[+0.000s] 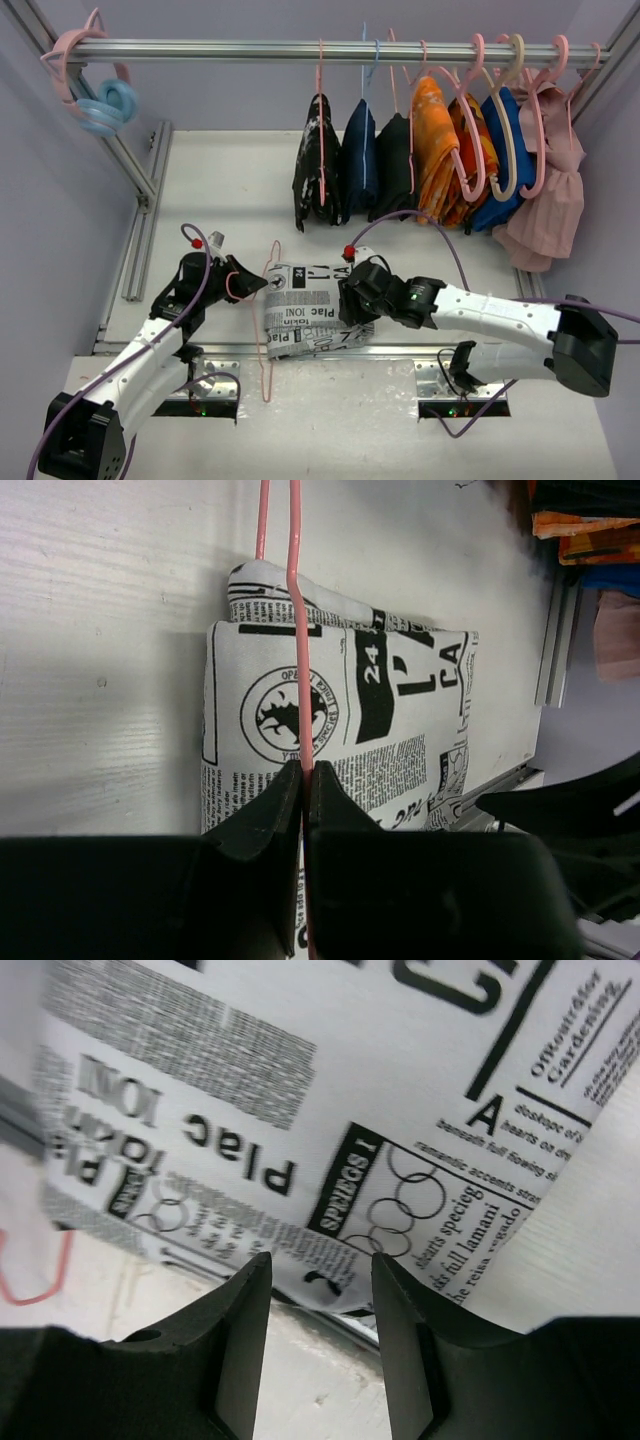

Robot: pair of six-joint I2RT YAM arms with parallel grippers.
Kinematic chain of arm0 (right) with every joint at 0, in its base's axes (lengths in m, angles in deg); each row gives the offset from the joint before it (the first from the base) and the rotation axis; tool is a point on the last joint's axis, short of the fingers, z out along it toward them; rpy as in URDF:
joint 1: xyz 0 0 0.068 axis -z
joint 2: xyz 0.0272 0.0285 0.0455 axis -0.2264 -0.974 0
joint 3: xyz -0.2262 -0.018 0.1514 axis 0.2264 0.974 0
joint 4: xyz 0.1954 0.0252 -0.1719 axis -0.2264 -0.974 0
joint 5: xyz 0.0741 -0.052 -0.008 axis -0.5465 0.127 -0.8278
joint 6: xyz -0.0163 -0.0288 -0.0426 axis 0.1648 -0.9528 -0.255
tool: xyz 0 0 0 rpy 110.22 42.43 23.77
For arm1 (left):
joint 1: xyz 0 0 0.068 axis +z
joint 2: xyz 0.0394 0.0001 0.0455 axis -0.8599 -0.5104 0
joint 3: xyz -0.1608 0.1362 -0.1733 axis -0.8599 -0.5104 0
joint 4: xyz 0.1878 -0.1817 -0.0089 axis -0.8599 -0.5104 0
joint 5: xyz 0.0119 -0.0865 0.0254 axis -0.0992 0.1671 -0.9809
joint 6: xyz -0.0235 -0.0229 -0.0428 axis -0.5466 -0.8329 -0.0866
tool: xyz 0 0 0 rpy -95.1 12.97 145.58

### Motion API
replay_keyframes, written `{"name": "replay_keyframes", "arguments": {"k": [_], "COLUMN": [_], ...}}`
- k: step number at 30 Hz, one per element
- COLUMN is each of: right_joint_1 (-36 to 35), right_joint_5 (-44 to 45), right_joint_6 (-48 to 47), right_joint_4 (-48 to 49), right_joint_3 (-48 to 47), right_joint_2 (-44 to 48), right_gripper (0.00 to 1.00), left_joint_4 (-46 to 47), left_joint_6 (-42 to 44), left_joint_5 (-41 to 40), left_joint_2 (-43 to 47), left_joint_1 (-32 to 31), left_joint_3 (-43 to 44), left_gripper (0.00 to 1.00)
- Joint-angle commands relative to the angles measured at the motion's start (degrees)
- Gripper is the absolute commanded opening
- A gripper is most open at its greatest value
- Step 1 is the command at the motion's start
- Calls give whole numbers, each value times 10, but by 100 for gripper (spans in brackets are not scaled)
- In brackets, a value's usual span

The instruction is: Place the trousers on the hanger

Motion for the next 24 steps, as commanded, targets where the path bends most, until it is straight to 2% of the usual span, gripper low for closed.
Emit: {"name": "replay_keyframes", "arguments": {"k": [1, 6, 11, 13, 17, 24], "right_joint_1": [-30, -57, -62, -61, -64, -69], "right_joint_5": [9, -55, -35, -22, -2, 32], "right_joint_6": [6, -3, 12, 23, 27, -15], "right_joint_4": [-6, 35, 70, 88, 53, 16], "right_joint_3": [-26, -22, 12, 24, -28, -76], "right_joint_2": [54, 22, -72, -144, -210, -123], "right_gripper": [46, 43, 42, 39, 34, 38], "left_joint_4": [13, 19, -2, -35, -60, -35], "left_joint_6": [14, 15, 20, 26, 32, 14], "left_joint_5": [5, 0, -10, -29, -58, -90], "left_joint_2": [7, -2, 3, 19, 45, 22], "left_joint_1": [3, 4, 4, 4, 4, 4], "left_joint_3": [-11, -9, 10, 27, 40, 26], "left_gripper": [0, 0, 0, 0, 0, 0]}}
